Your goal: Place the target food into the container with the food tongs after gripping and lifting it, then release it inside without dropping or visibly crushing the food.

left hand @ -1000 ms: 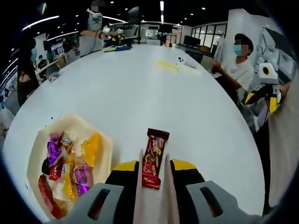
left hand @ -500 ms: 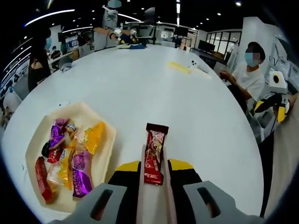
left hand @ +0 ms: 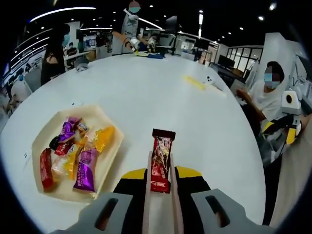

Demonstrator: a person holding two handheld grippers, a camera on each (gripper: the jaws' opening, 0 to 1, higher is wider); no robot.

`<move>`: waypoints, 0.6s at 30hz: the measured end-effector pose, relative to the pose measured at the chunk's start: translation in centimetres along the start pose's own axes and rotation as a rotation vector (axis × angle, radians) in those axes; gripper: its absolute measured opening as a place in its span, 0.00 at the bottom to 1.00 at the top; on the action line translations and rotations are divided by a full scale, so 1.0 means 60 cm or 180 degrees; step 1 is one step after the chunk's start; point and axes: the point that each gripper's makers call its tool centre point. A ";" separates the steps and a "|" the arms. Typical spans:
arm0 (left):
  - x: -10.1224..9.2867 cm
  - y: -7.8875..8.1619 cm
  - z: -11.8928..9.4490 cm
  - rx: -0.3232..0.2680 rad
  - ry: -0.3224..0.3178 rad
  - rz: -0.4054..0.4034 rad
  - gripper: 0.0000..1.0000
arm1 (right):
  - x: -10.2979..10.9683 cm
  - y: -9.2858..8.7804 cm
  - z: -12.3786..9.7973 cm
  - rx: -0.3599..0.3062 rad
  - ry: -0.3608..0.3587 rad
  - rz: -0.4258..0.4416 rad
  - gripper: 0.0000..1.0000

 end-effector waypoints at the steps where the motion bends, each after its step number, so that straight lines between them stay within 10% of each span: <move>1: -0.001 0.000 -0.003 -0.0012 0.0015 -0.0020 0.18 | 0.001 -0.001 0.001 0.0006 0.0014 0.0011 0.46; 18: -0.017 0.006 -0.096 -0.0391 0.0452 -0.0480 0.18 | 0.052 0.003 0.030 0.0093 0.0339 -0.0135 0.45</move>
Point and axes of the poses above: the point that each gripper's makers call its tool centre point, and the gripper's own axes: z roughly forward along the fingers, x roughly to its left, y roughly out of its top, and after that the axes turned 9 degrees about z, right-handed
